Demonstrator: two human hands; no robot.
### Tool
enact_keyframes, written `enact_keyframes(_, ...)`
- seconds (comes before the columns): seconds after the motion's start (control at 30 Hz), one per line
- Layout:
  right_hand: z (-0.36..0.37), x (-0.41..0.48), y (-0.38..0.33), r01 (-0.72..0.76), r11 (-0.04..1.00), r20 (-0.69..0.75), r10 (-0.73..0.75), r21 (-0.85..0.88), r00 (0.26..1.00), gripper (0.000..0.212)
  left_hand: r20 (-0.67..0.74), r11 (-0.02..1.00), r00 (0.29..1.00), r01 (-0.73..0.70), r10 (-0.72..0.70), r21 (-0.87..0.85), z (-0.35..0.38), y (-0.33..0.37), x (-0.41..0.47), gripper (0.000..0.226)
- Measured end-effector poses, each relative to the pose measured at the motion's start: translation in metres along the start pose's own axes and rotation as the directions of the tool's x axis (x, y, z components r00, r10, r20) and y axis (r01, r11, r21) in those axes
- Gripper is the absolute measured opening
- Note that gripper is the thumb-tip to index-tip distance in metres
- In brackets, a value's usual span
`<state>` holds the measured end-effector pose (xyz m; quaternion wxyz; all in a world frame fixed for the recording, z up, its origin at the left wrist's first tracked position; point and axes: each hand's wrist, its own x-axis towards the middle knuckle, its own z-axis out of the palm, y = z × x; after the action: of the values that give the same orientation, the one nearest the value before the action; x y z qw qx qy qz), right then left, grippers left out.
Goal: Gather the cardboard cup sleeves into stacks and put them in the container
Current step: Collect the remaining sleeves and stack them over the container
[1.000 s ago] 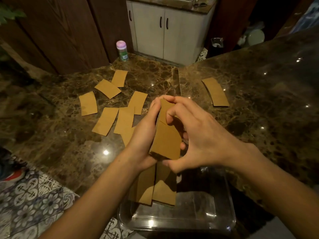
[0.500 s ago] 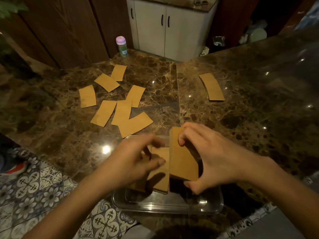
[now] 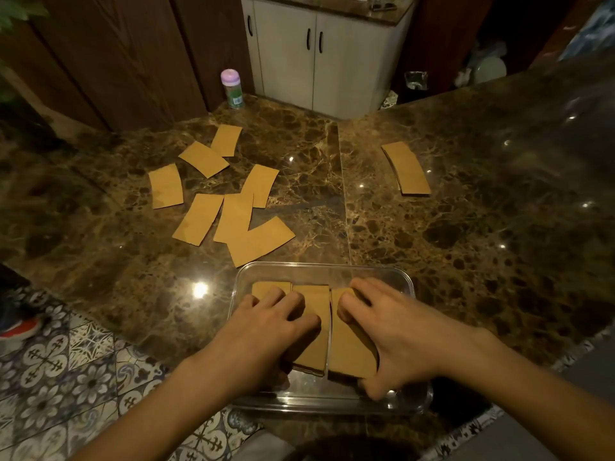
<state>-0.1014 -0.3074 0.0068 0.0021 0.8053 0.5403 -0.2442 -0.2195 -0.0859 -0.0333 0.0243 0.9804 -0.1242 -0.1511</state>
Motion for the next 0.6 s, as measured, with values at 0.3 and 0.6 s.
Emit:
enact_keyframes(0.3, 0.02, 0.016, -0.007, -0.064, 0.972, 0.032, 0.073, -0.225, 0.997, 0.113, -0.068, 1.0, 0.998, -0.003, 0.004, 0.006, 0.004, 0.001, -0.001, 0.085)
enact_keyframes(0.6, 0.027, 0.011, -0.014, -0.07, 0.971, -0.011, 0.069, -0.231, 0.998, 0.105, -0.07, 1.0, 0.998, 0.0, 0.001, 0.005, 0.005, 0.002, -0.002, 0.085)
